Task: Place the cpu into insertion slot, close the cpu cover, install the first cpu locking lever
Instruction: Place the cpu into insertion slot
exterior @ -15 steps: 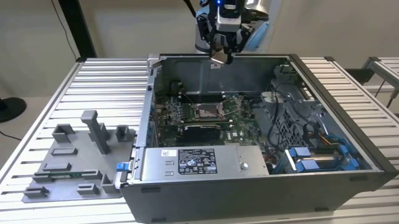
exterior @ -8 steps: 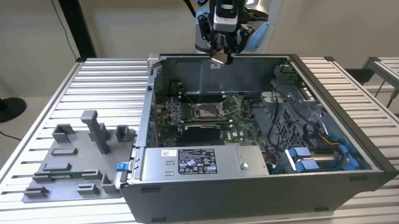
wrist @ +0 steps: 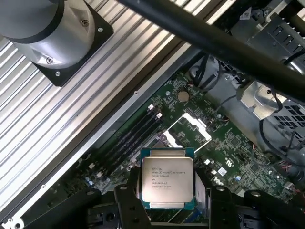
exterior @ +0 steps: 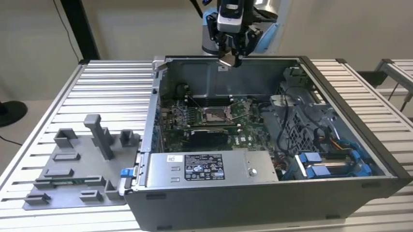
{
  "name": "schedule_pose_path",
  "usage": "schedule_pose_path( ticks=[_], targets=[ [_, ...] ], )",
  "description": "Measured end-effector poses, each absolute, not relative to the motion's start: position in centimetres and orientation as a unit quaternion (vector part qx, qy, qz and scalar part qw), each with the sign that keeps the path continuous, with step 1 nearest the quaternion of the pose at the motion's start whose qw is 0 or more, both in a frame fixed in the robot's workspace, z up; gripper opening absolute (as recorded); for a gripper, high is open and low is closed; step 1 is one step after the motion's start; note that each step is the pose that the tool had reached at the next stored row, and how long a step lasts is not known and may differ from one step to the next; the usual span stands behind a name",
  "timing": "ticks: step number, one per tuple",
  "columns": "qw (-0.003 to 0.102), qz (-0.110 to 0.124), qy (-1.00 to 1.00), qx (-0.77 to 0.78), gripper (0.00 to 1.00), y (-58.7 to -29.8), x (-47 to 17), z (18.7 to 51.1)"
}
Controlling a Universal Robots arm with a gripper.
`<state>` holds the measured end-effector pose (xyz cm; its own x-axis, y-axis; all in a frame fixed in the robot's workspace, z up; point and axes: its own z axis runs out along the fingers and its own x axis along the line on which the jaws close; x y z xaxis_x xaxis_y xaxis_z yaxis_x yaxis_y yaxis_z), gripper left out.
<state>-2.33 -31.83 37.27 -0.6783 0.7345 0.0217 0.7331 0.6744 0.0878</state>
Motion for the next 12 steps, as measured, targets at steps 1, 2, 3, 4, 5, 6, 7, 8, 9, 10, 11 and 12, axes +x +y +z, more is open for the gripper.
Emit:
schedule_pose_path(
  ticks=[1, 2, 3, 4, 5, 6, 7, 8, 9, 10, 11, 12],
  targets=[
    [0.008, 0.045, 0.912, 0.407, 0.0, -31.83, -2.33, 37.27],
    [0.008, 0.045, 0.91, 0.413, 0.0, -31.83, -2.33, 37.27],
    [0.009, 0.044, 0.907, 0.42, 0.0, -31.83, -2.33, 37.26],
    [0.009, 0.044, 0.903, 0.427, 0.0, -31.83, -2.33, 37.27],
    [0.009, 0.044, 0.9, 0.433, 0.0, -31.83, -2.33, 37.27],
    [0.01, 0.044, 0.896, 0.441, 0.0, -31.83, -2.33, 37.27],
    [0.01, 0.044, 0.893, 0.448, 0.0, -31.83, -2.33, 37.27],
    [0.01, 0.044, 0.889, 0.456, 0.0, -31.83, -2.33, 37.27],
    [0.011, 0.044, 0.885, 0.463, 0.0, -31.83, -2.33, 37.27],
    [0.011, 0.044, 0.881, 0.47, 0.0, -31.83, -2.33, 37.27],
    [0.011, 0.044, 0.877, 0.478, 0.0, -31.83, -2.33, 37.27],
    [0.012, 0.044, 0.873, 0.486, 0.0, -31.83, -2.33, 37.26]
  ],
)
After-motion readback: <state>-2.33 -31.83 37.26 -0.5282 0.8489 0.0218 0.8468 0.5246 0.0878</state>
